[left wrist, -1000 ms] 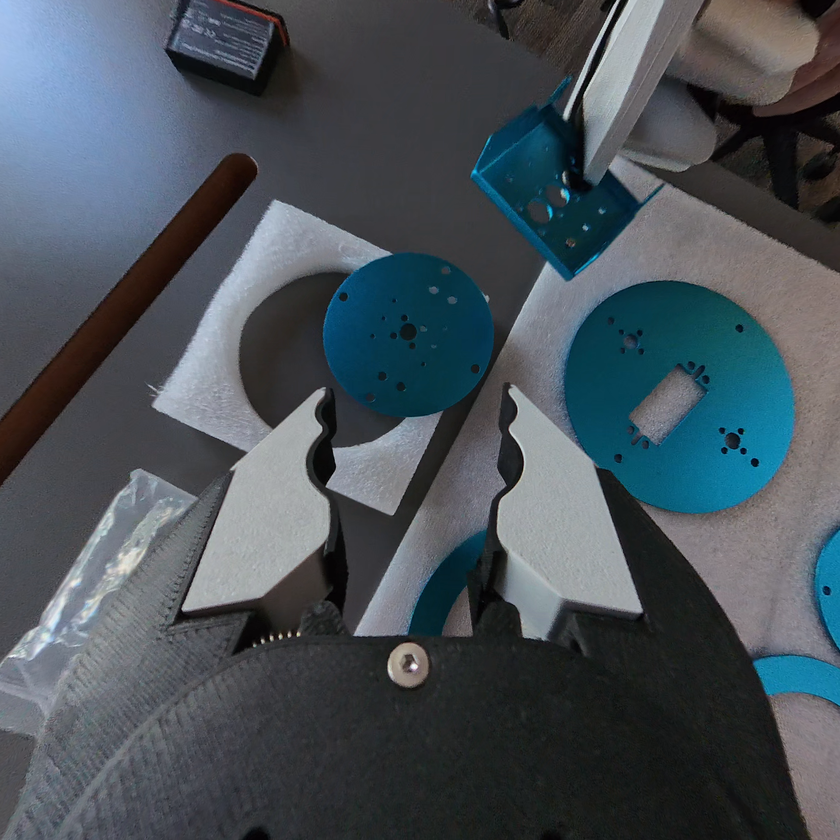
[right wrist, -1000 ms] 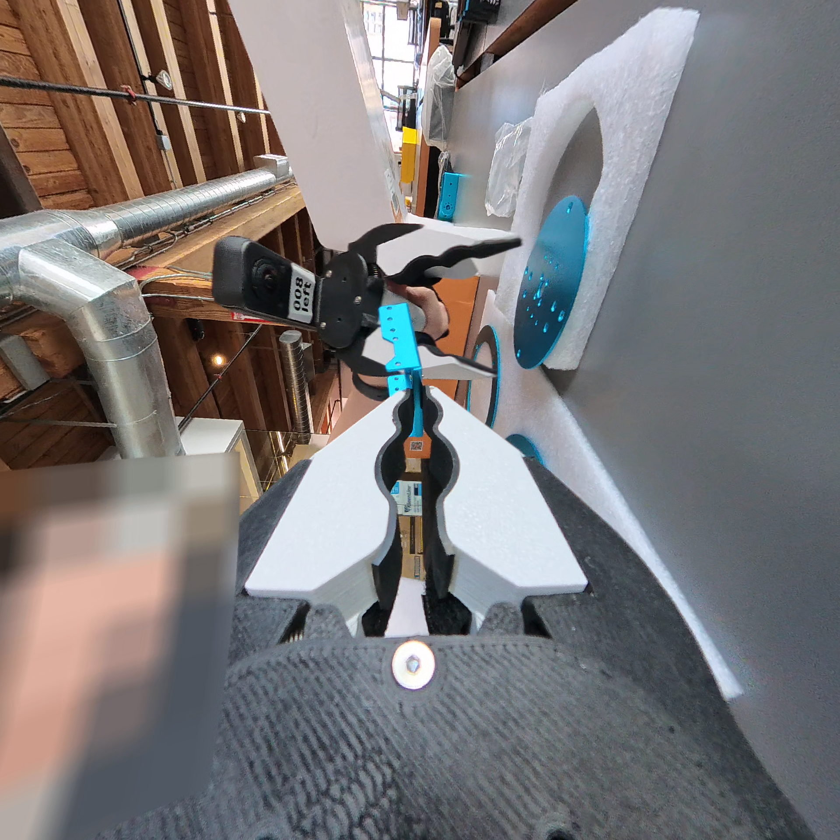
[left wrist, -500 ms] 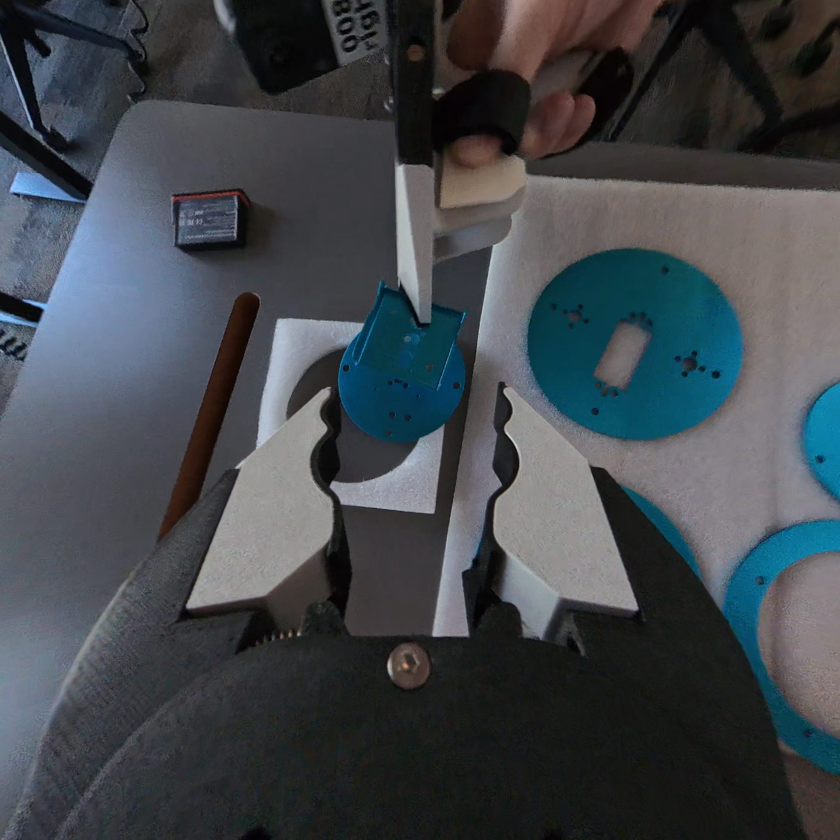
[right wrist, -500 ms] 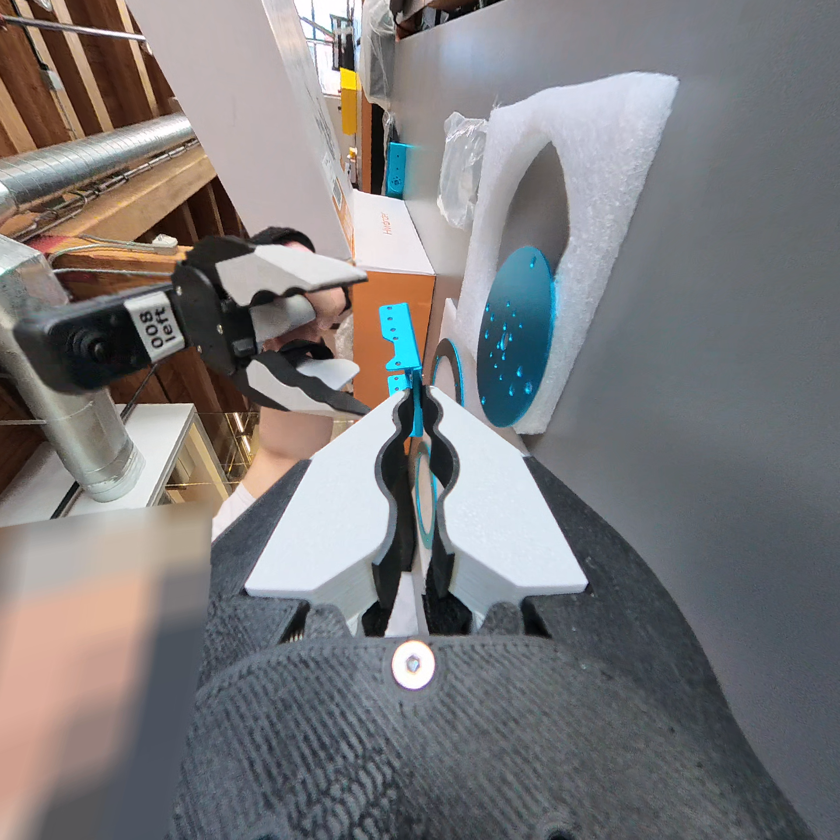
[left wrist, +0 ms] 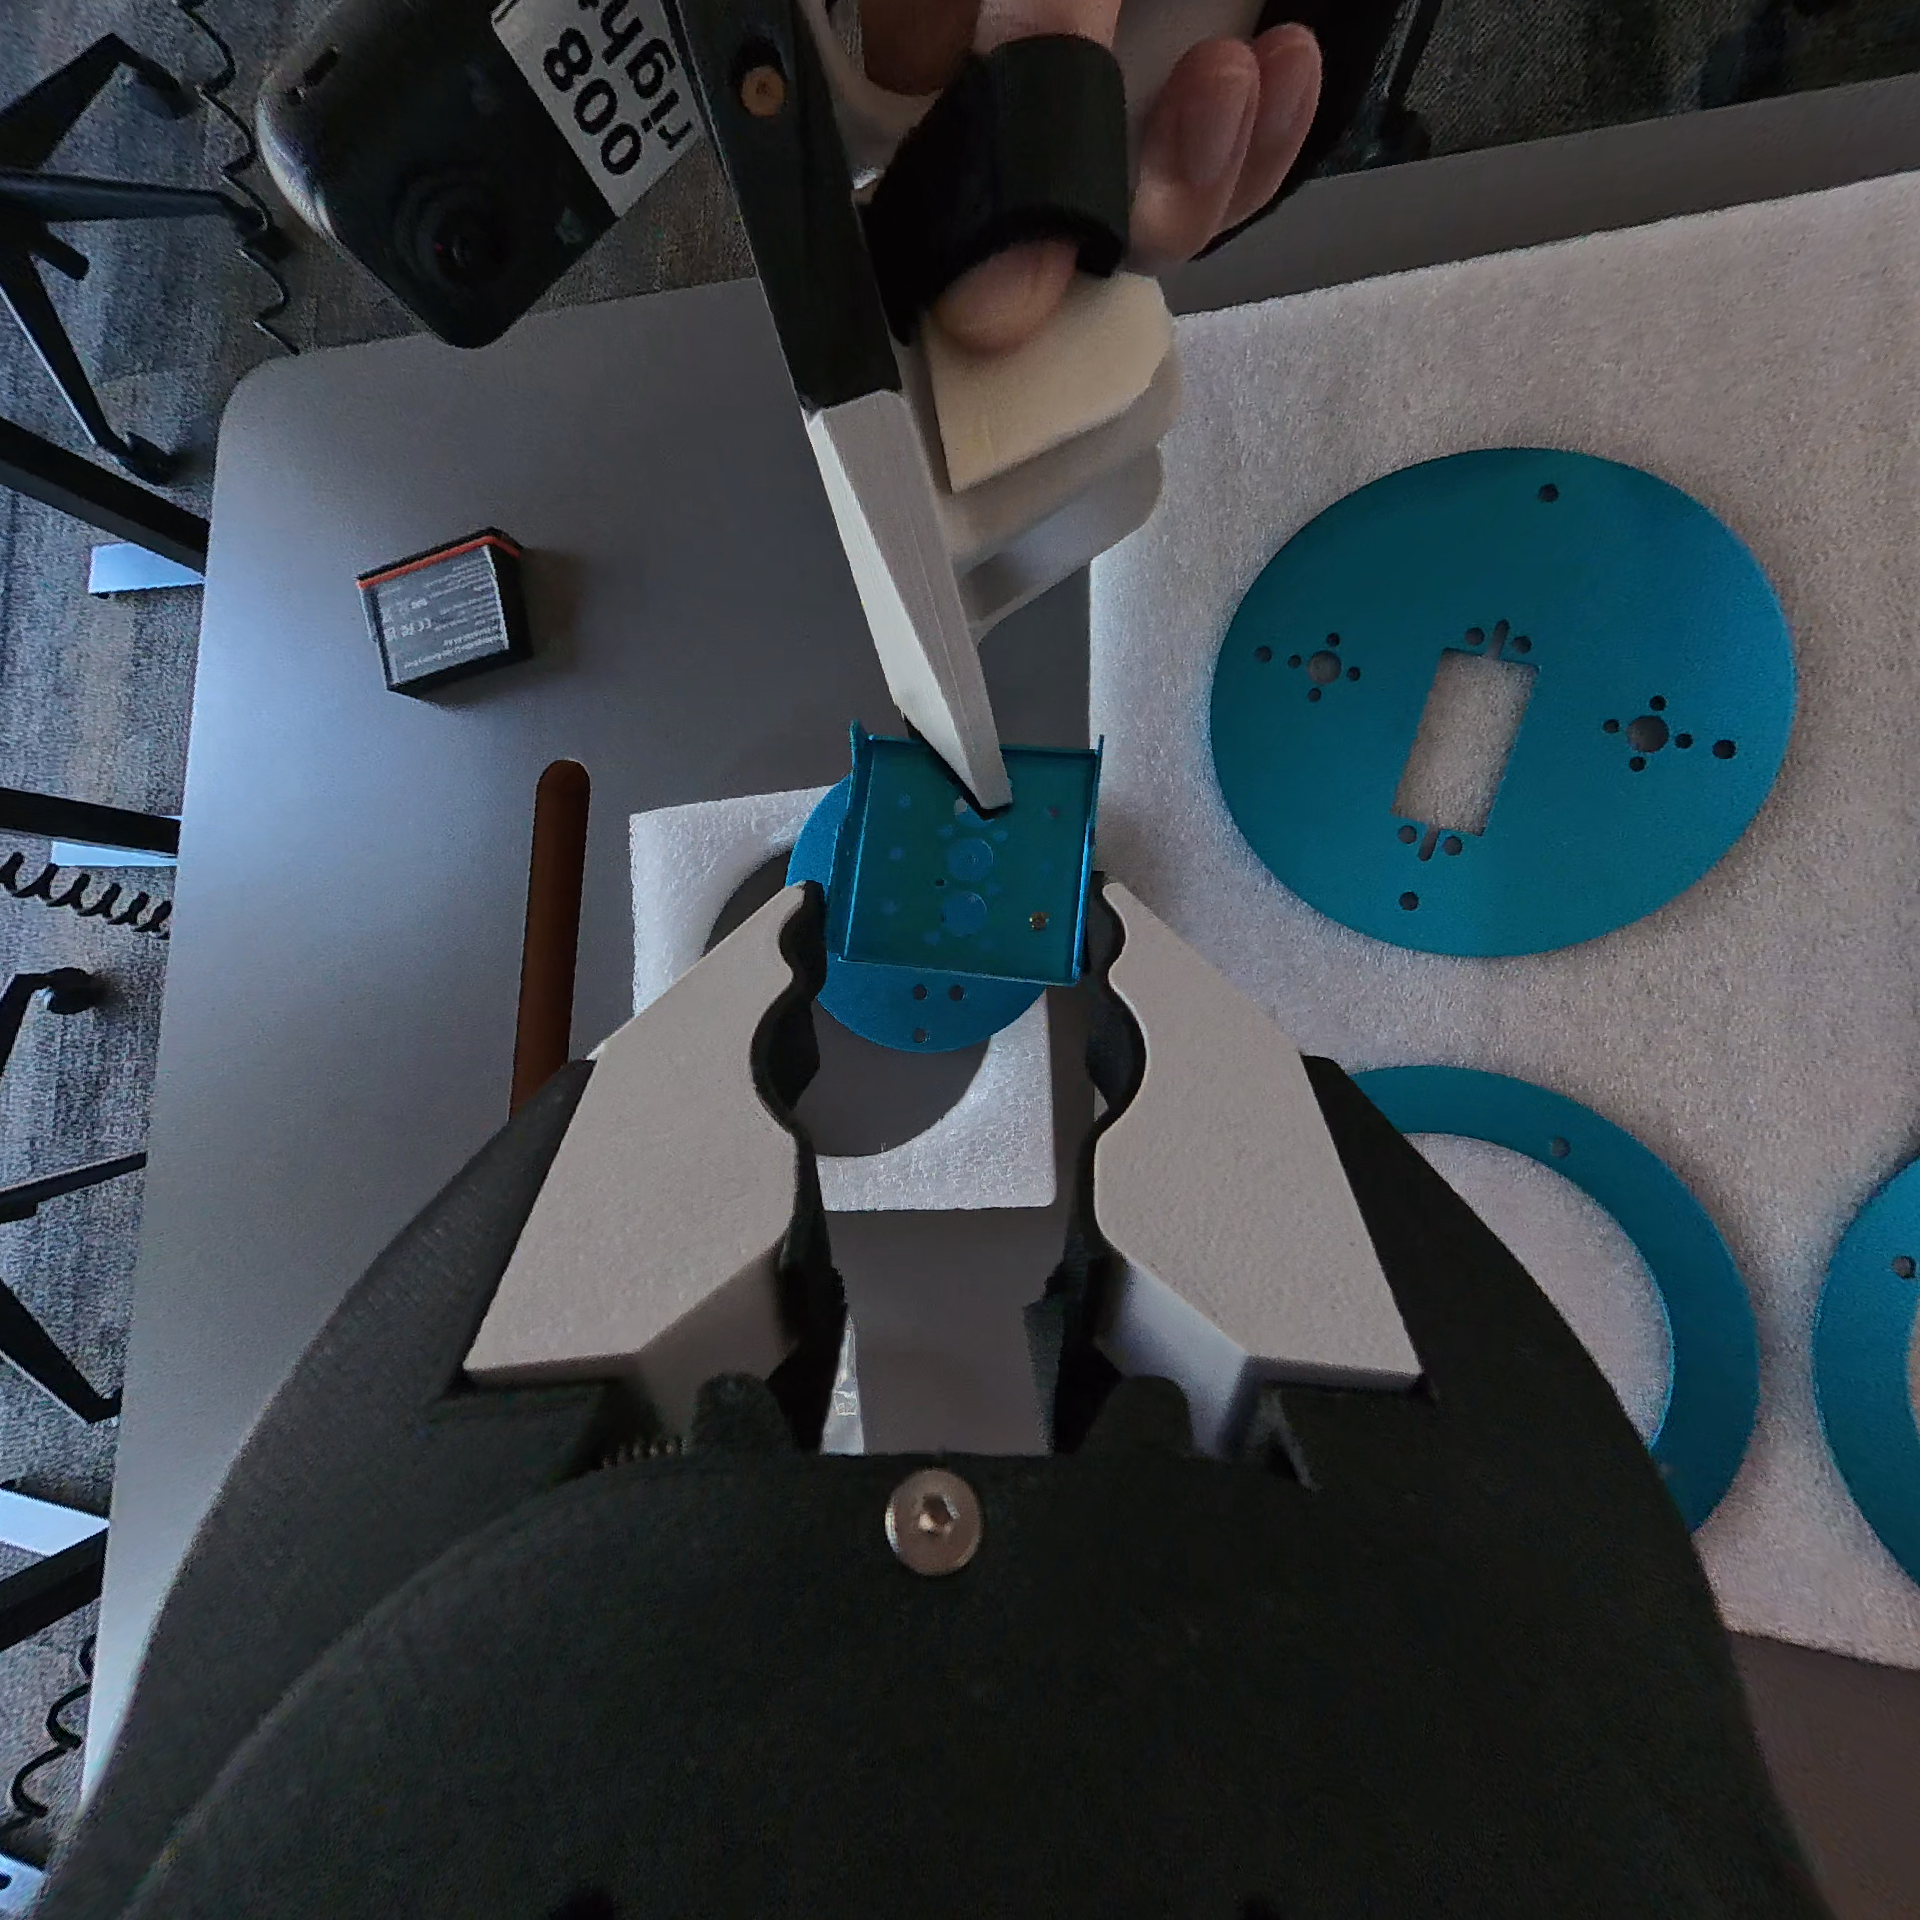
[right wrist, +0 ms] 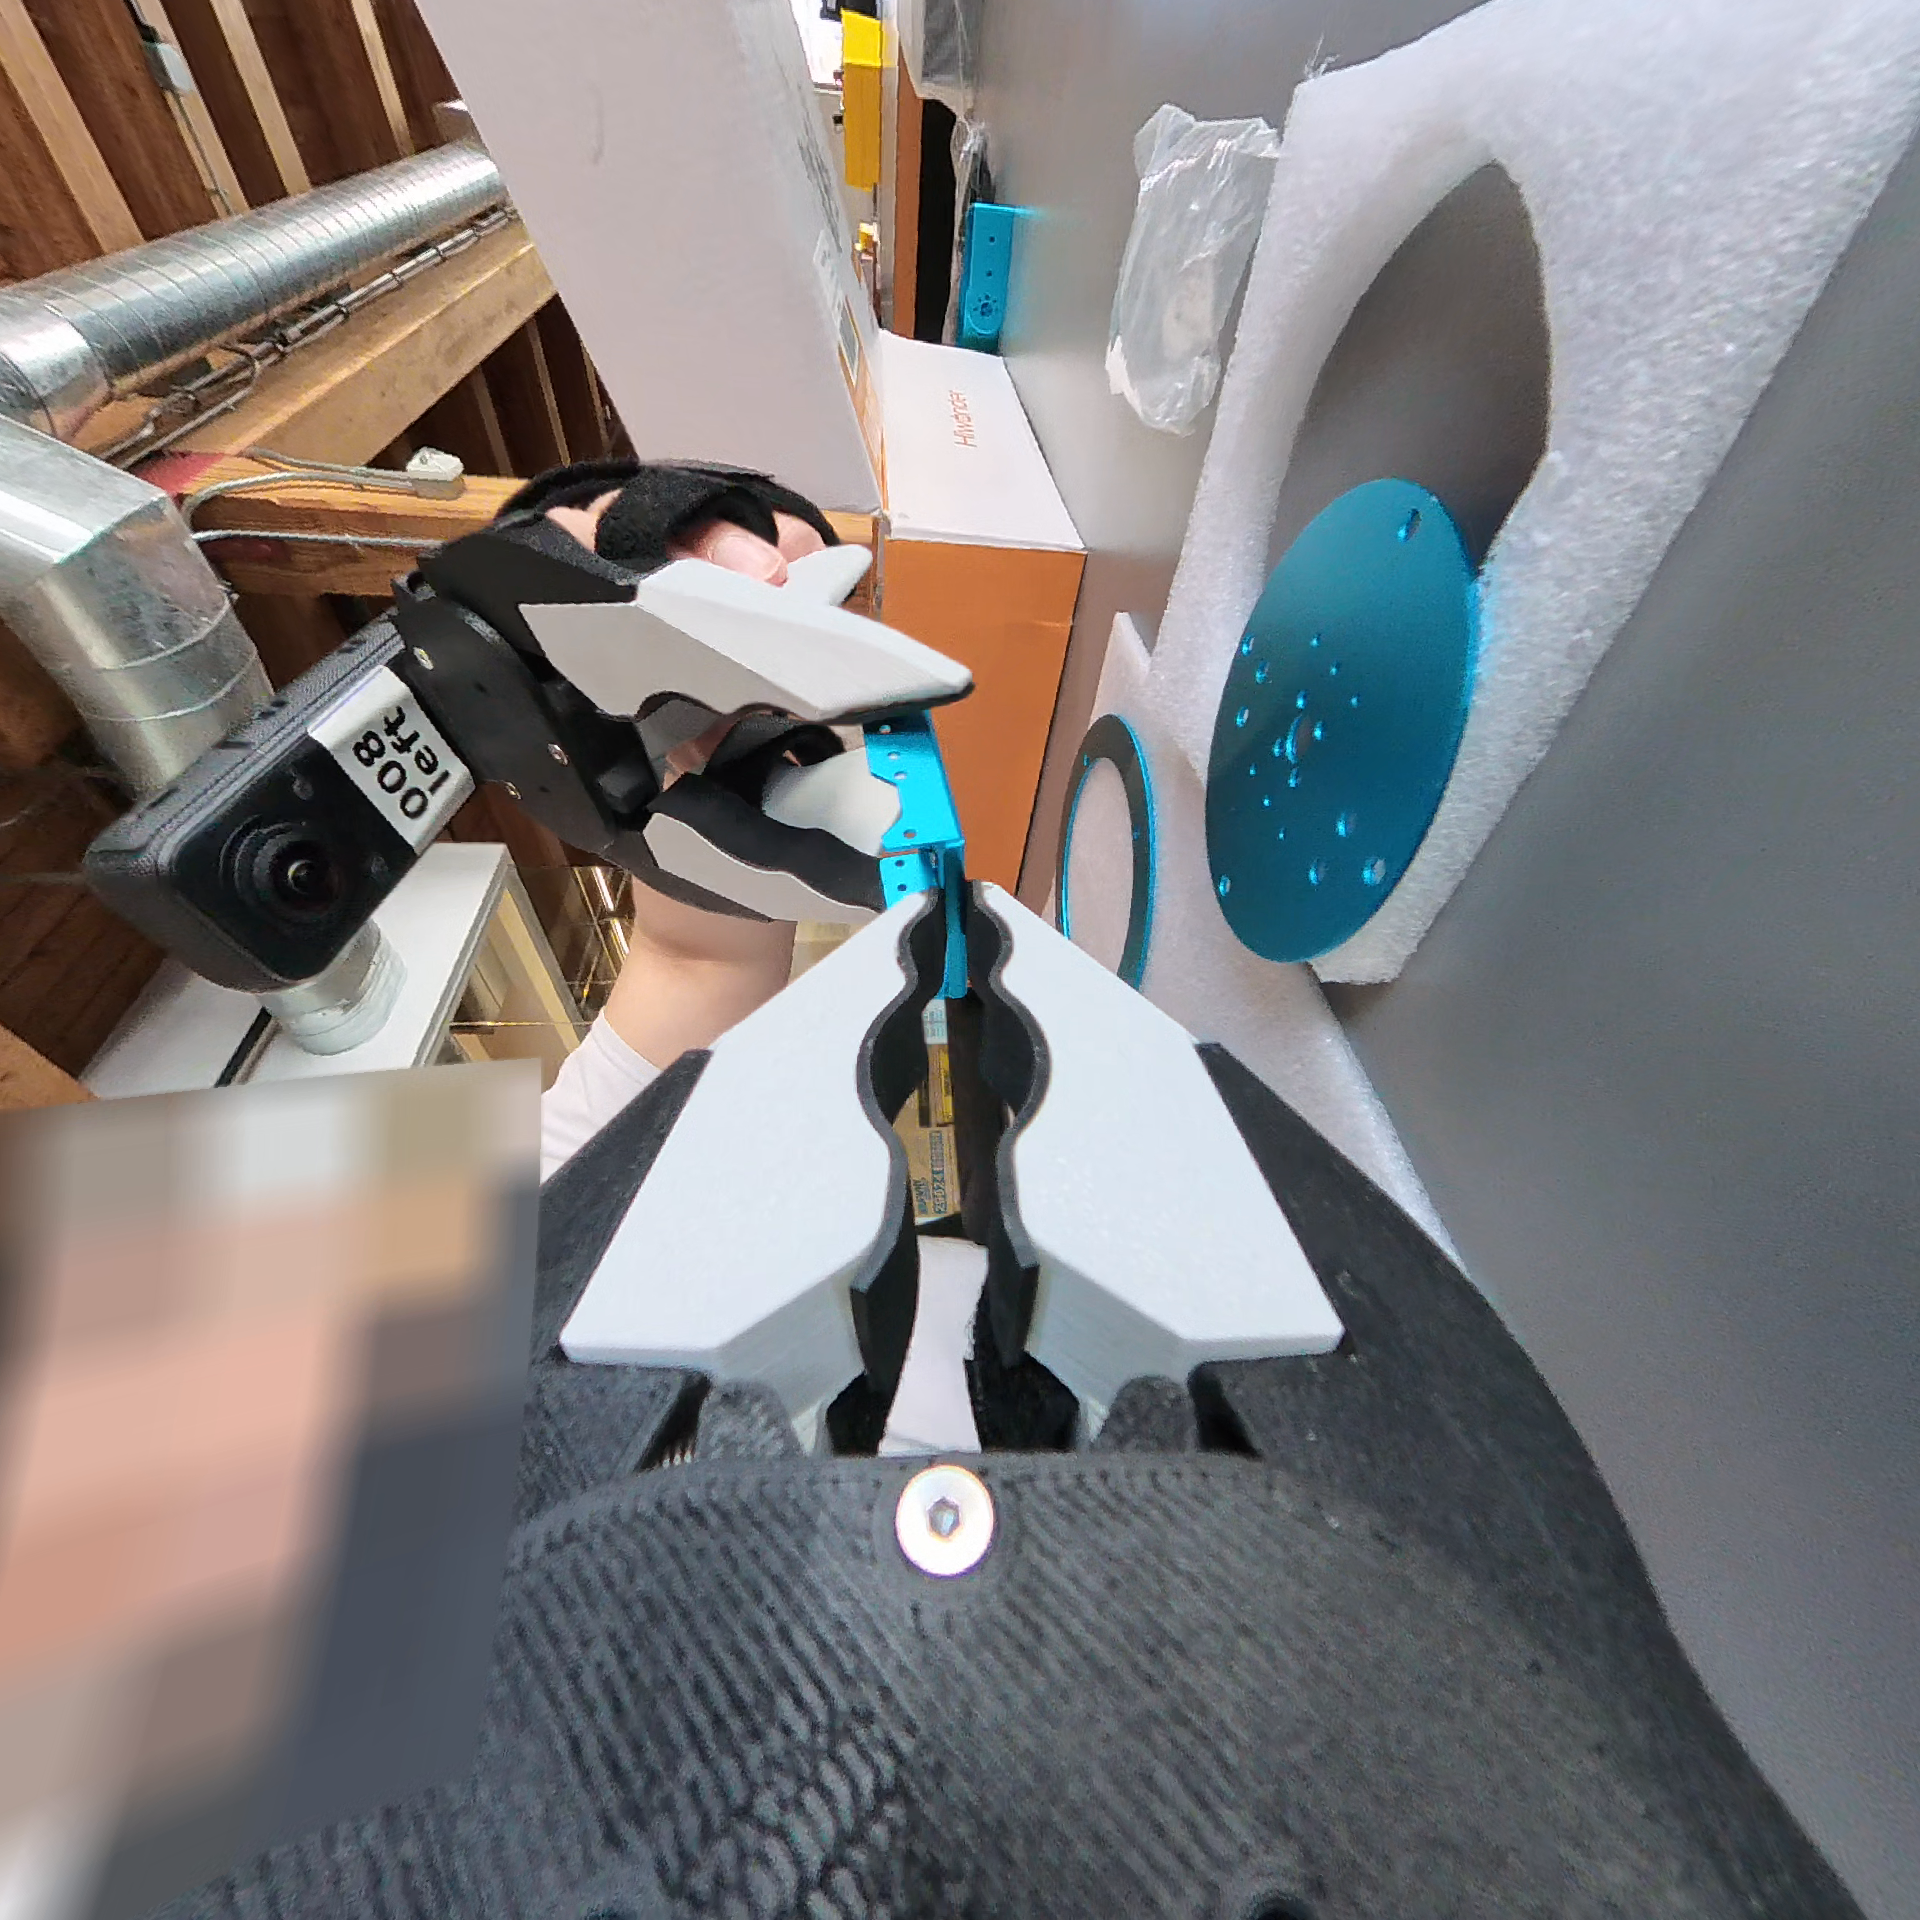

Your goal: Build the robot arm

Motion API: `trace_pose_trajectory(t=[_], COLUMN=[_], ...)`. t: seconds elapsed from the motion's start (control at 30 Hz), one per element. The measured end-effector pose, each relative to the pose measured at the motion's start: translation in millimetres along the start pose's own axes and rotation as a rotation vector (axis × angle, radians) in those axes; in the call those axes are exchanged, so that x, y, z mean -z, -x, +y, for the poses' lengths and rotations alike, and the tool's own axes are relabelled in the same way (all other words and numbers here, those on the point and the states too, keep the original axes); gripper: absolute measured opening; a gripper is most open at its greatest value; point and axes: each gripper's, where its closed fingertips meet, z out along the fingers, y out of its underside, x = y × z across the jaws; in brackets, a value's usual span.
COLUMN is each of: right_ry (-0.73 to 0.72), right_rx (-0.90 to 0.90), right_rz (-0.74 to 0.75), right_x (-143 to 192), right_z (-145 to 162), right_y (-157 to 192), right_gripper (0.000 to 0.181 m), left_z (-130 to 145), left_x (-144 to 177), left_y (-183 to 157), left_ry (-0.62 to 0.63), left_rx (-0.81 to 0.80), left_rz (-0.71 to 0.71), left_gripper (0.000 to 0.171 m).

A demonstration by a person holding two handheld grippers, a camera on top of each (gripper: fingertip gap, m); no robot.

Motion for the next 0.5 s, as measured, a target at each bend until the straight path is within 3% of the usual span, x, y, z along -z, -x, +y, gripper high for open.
trace_pose_trajectory(t=[0.1,0.17,0.23,0.33,0.43,0.5], right_ry=[-0.006,-0.005,0.037,0.03,0.063,0.194], right_rx=[0.062,0.134,0.286,0.859,1.359,1.447], right_rz=[-0.005,0.041,0.104,0.351,0.62,0.749], right_x=[0.4,2.0,6.4,16.8,14.7,4.5], right_z=[-0.7,-1.6,4.2,5.9,12.7,20.2], right_y=[4.0,3.1,6.4,20.0,39.5,33.4], right_gripper=[0.002,0.034,0.05,0.092,0.092,0.092], left_z=[-2.3,-4.1,-1.7,4.6,6.4,6.3], left_x=[3.2,6.8,9.8,13.3,16.1,17.0], left_y=[0.1,-0.2,-2.5,-11.0,-19.9,-23.5], left_ry=[-0.021,-0.045,-0.049,-0.032,-0.015,0.001], left_rx=[0.022,0.044,0.065,0.078,0.077,0.069], left_rz=[-0.016,-0.023,-0.02,0.007,0.04,0.054], left_gripper=[0.048,0.048,0.048,0.048,0.048,0.049])
